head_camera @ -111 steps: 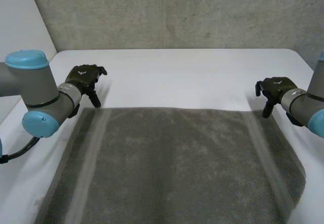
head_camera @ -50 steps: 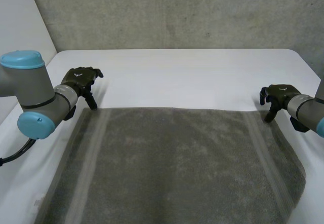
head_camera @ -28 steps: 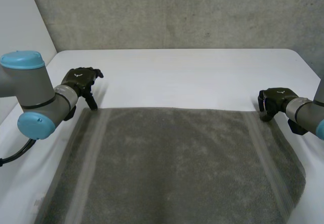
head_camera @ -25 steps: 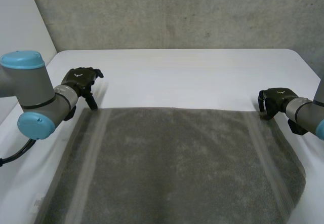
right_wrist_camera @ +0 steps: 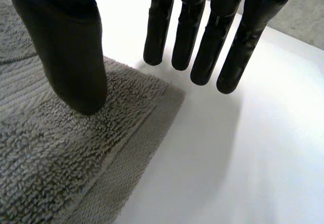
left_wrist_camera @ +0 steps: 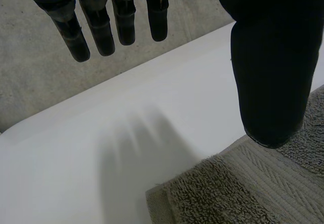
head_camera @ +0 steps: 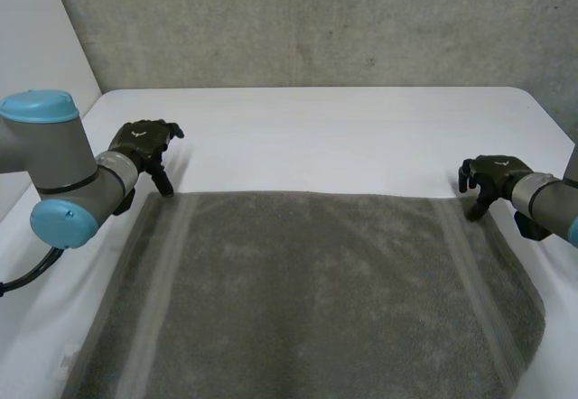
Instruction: Fold the towel.
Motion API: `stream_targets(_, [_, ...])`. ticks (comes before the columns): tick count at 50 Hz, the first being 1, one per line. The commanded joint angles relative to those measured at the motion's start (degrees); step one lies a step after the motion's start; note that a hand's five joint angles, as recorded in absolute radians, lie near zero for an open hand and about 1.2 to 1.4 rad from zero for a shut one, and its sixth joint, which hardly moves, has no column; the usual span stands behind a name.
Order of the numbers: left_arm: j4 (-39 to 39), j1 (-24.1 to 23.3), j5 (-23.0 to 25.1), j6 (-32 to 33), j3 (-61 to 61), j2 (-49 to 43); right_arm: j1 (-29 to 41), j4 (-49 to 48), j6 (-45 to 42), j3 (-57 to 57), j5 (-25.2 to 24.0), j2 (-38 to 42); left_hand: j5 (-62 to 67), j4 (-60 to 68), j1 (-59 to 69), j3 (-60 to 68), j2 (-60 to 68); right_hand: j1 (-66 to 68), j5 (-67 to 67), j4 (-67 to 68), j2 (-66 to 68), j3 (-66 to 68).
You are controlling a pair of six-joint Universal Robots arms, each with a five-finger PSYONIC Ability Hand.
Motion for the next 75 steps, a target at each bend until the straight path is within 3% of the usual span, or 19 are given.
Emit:
stream_targets(1, [0.02,0.03,0.0,0.0,0.0,0.02,-0.08,0.12,1.9,-0.03,-0.01,-0.41,2.06,1.7,1.71,1.75,1.82,-2.82,-1.39,-2.61,-3.93,-2.48])
stream_targets(23, [0.02,0.03,0.0,-0.08,-0.09,0.02,-0.87,-0.15,1.9,-0.12,-0.36,1.17,1.55,1.2,1.21,1.24,1.31,5.59,7.03,5.8,4.49,5.93])
stream_targets(31, [0.02,0.03,0.0,-0.17,-0.09,0.02,-0.87,-0.24,1.99,0.06,-0.36,1.26,1.39,1.03,1.04,1.07,1.15,28.47,29.9,28.68,27.36,28.81])
stream_targets(33, [0.02,0.03,0.0,-0.17,-0.09,0.02,-0.87,-0.41,2.16,0.06,-0.36,1.08,1.39,1.03,1.04,1.07,1.15,42.52,43.96,42.73,41.42,42.86])
stream_targets(51, [0.02,0.03,0.09,0.18,0.0,0.19,-0.61,-0.5,2.87,2.87,-3.35,-5.95,-0.46,-0.82,-0.81,-0.78,-0.7,43.38,44.81,43.59,42.27,43.72])
stream_targets(62, [0.54,0.29,0.62,0.35,2.11,-2.0,-0.43,-0.68,4.71,8.58,-9.5,-15.18,0.54,0.19,0.2,0.23,0.3,43.38,44.81,43.59,42.27,43.72])
stream_targets(75, [-5.52,1.0,0.53,0.8,7.12,-7.63,-0.25,-3.14,4.54,15.0,-12.4,-21.51,8.79,8.43,8.44,8.47,8.55,43.38,44.81,43.59,42.27,43.72])
